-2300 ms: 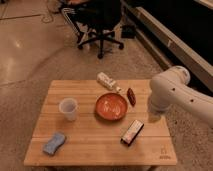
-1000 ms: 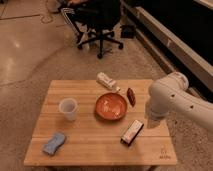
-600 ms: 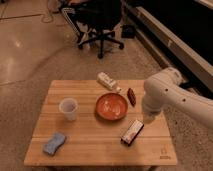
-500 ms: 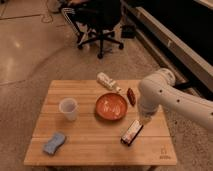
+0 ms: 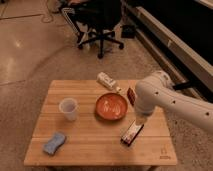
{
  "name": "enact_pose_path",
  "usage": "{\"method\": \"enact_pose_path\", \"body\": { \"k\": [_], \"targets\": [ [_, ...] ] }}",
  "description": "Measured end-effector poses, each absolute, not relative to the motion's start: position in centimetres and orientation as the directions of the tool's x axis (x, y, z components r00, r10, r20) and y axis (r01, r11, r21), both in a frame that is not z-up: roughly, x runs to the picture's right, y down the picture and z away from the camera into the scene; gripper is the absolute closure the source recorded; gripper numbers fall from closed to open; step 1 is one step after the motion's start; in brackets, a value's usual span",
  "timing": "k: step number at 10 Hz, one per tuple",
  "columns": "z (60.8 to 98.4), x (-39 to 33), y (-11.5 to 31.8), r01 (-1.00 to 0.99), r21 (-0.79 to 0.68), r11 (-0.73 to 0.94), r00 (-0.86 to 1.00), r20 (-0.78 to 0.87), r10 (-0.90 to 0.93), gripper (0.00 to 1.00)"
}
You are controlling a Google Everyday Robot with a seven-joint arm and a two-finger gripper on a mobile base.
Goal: Place the eraser in the ceramic cup
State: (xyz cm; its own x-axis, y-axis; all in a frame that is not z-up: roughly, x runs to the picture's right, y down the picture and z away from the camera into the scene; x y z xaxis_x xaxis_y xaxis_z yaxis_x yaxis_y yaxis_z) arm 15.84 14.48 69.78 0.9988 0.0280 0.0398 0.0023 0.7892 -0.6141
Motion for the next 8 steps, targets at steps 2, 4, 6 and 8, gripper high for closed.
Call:
{"method": "enact_pose_path", "body": {
  "k": [2, 4, 6, 8],
  "targets": [
    [69.5, 14.5, 14.6, 0.023, -0.601, 0.799, 0.999, 0.051, 0.009, 0.55],
    [70.0, 15.4, 15.0, -0.003, -0.571, 0.821, 0.999, 0.034, 0.028, 0.55],
    [71.5, 17.0, 15.0, -0.037, -0.594, 0.804, 0.998, 0.012, 0.054, 0.55],
    [71.0, 16.5, 15.0, -0.027, -0.566, 0.824, 0.999, 0.020, 0.047, 0.55]
  ]
}}
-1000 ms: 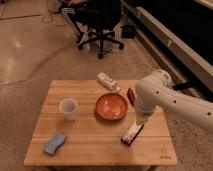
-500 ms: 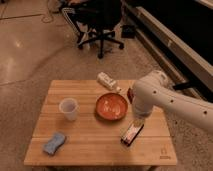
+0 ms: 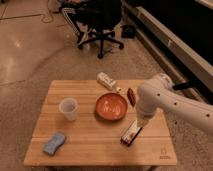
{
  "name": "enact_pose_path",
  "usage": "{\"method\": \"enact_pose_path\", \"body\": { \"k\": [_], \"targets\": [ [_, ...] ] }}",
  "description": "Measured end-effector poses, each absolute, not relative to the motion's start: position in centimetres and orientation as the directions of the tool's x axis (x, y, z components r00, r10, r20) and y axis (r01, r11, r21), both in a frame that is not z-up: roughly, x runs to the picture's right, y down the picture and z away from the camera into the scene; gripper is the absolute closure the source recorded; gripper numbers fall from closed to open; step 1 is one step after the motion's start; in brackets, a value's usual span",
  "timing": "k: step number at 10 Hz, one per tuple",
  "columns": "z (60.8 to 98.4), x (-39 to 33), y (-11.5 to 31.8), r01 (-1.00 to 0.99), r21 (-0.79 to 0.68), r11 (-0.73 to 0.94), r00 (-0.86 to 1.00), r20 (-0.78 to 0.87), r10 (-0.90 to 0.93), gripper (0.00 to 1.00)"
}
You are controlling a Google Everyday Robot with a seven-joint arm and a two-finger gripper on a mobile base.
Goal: Place the eraser in the ceramic cup
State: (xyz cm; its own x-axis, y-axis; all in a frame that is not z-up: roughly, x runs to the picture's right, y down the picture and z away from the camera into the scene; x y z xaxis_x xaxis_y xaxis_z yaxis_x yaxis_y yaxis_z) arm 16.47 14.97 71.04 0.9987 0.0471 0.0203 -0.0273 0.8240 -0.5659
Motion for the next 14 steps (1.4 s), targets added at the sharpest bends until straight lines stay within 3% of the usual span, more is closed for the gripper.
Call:
{"method": "enact_pose_path", "body": {
  "k": [14],
  "targets": [
    [75.0, 15.9, 18.4, -0.112, -0.559, 0.822, 0.990, 0.007, 0.140, 0.55]
  ]
}}
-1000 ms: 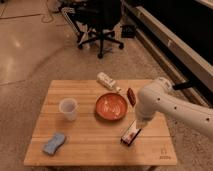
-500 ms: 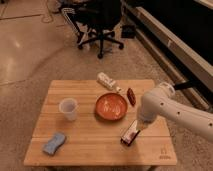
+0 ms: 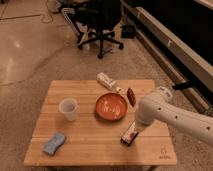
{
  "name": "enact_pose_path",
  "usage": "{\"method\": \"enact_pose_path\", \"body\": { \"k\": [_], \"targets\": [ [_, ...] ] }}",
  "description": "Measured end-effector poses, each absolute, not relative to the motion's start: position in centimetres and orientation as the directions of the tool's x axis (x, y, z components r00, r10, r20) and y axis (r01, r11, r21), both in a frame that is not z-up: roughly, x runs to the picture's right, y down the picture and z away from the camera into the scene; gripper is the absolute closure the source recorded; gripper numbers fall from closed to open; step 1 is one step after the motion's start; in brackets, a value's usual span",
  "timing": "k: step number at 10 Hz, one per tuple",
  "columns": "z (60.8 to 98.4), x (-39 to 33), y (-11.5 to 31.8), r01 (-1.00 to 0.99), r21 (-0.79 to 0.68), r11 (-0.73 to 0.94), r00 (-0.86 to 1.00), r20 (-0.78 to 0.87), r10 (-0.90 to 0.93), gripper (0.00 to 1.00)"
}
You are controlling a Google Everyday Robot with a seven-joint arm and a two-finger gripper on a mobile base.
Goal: Place the eraser in the ceramic cup
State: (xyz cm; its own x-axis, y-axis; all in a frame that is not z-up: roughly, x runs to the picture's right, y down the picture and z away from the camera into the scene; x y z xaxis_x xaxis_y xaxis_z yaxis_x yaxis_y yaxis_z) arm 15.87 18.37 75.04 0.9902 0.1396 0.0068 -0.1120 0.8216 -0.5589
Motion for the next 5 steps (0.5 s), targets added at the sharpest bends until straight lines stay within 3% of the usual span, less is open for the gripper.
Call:
{"method": "enact_pose_path", "body": {
  "k": [2, 5],
  "targets": [
    [74.7, 14.9, 18.1, -0.172, -0.531, 0.830, 0.976, 0.024, 0.218, 0.55],
    [76.2, 15.9, 19.6, -0.133, -0.551, 0.824, 0.986, 0.007, 0.164, 0.55]
  ]
}}
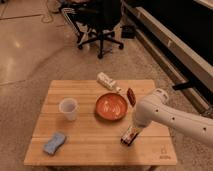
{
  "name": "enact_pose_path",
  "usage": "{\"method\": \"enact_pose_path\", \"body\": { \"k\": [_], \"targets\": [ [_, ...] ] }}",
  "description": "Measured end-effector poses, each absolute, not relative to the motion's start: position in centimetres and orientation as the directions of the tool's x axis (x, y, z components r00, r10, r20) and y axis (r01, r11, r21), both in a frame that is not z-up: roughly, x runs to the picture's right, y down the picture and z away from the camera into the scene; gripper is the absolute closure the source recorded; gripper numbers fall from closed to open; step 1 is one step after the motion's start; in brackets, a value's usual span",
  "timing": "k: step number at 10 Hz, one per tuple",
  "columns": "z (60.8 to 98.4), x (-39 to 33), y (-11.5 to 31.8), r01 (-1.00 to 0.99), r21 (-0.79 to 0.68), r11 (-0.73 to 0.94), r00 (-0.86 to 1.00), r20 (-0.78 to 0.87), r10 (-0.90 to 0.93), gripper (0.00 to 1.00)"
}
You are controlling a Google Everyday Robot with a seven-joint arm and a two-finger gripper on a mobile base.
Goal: Place the eraser in the ceramic cup
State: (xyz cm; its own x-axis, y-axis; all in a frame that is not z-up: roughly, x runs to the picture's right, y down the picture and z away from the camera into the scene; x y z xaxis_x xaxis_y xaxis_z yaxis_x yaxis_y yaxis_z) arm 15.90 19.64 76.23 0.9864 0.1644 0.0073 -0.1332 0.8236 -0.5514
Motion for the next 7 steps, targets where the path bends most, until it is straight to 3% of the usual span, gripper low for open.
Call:
{"method": "enact_pose_path", "body": {
  "k": [7],
  "targets": [
    [76.7, 15.8, 20.9, -0.094, -0.553, 0.828, 0.991, 0.025, 0.129, 0.55]
  ]
}}
